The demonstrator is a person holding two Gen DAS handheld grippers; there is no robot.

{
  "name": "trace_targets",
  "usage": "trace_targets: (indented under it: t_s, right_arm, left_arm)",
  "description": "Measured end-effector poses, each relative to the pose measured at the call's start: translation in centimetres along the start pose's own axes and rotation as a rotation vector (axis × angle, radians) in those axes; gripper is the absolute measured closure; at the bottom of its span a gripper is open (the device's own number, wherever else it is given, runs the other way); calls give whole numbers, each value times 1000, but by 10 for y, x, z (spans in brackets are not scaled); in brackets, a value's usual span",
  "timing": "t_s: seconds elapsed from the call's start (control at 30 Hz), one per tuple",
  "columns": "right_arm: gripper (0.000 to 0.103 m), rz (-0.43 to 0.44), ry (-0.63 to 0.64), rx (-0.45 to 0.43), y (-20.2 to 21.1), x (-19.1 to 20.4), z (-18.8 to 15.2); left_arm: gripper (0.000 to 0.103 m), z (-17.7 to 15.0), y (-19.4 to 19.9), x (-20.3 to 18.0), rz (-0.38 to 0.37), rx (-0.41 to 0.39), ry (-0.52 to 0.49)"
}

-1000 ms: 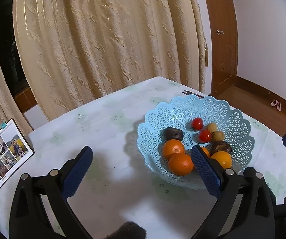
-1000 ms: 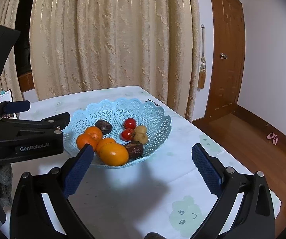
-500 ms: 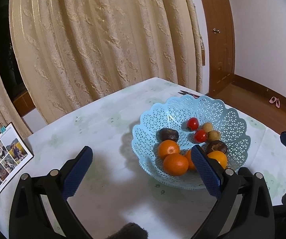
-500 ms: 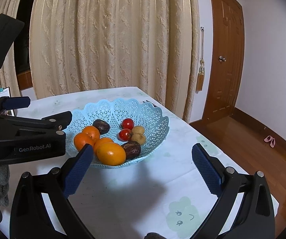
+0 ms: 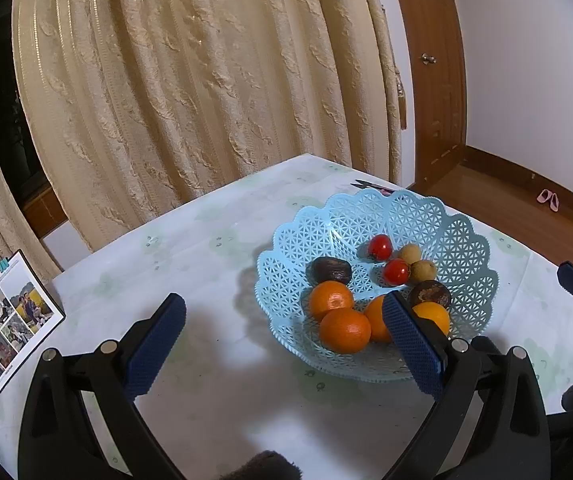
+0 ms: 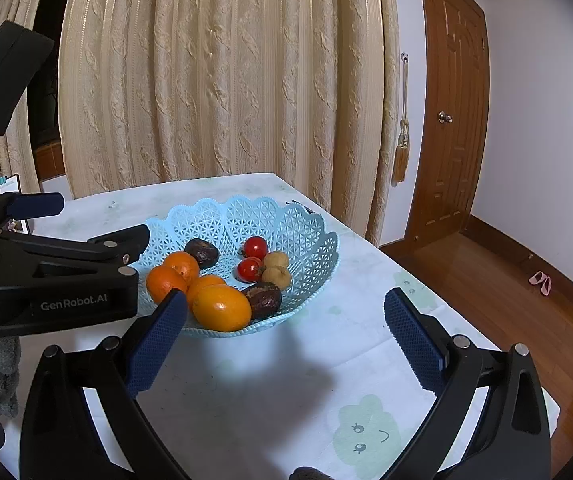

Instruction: Organize fruits

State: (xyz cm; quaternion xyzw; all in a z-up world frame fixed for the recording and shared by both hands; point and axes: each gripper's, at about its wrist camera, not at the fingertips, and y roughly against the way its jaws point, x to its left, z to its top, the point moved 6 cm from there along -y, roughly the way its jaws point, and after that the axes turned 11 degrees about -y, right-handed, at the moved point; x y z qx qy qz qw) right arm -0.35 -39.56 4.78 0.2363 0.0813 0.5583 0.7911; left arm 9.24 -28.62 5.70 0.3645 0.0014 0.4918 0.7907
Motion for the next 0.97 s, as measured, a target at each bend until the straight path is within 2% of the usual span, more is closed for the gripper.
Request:
trace_targets:
  t_s: [0.5,0.97]
  right_arm:
    - [3,-5,-6,5,-3,-2,-2]
    - [3,-1,3,8,-1,0,-3]
  left_arm:
    - [5,1,1,-5,-7,-6,-21]
    - [5,-4,3,3,-2,15,8]
